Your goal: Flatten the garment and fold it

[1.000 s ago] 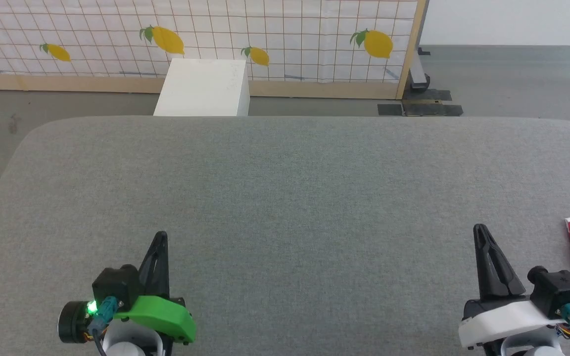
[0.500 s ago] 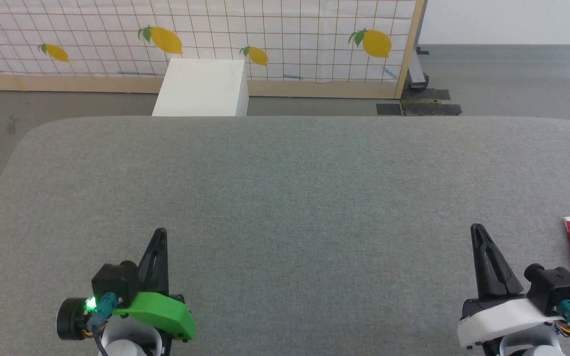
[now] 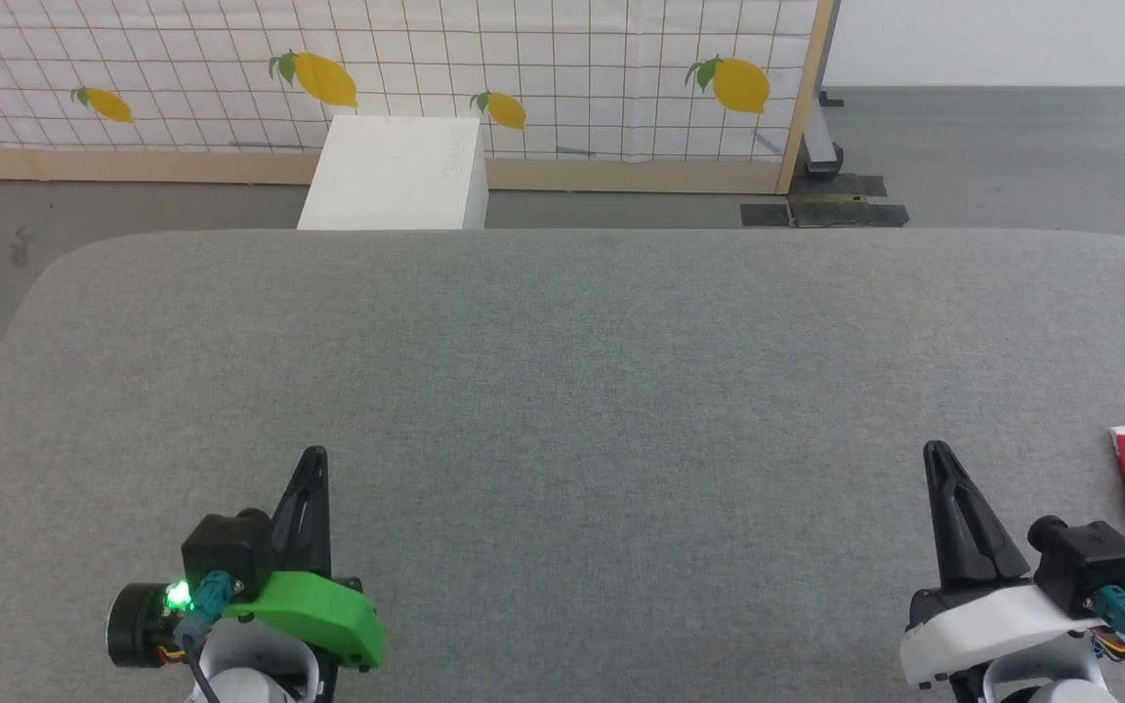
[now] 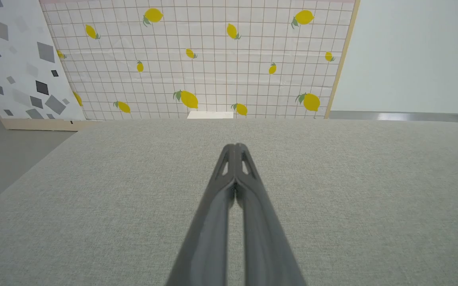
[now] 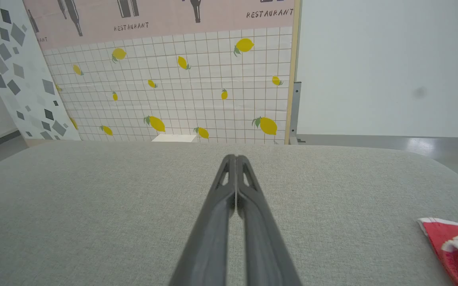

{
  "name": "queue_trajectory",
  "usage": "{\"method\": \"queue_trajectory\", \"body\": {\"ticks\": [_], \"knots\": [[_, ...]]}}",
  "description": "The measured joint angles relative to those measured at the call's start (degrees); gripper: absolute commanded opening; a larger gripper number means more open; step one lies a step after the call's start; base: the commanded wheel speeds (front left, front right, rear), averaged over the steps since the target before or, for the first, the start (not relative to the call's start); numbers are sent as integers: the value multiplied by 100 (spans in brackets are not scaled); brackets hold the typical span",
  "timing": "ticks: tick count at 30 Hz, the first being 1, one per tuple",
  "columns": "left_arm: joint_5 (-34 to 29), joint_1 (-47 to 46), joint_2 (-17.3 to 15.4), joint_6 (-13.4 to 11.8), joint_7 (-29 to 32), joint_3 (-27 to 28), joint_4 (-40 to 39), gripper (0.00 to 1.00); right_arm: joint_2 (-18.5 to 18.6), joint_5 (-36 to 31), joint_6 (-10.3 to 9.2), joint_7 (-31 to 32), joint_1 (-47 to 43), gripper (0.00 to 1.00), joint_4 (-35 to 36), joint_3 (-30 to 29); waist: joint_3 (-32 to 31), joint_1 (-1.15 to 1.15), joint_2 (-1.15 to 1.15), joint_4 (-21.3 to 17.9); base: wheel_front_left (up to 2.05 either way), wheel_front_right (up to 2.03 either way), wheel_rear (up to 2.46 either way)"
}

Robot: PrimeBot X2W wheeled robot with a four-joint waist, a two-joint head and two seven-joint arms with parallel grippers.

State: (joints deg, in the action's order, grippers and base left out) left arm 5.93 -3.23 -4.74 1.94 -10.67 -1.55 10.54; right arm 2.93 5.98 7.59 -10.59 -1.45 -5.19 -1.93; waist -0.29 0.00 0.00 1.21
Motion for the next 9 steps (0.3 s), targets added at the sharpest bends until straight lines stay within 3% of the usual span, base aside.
{"method": "queue_trajectory", "body": {"ticks": [9], "knots": [[-51, 41, 38, -7, 104, 20, -96, 0, 0, -54, 0, 103, 2, 0, 43, 14, 3, 0, 0, -12, 0, 0, 0]]}}
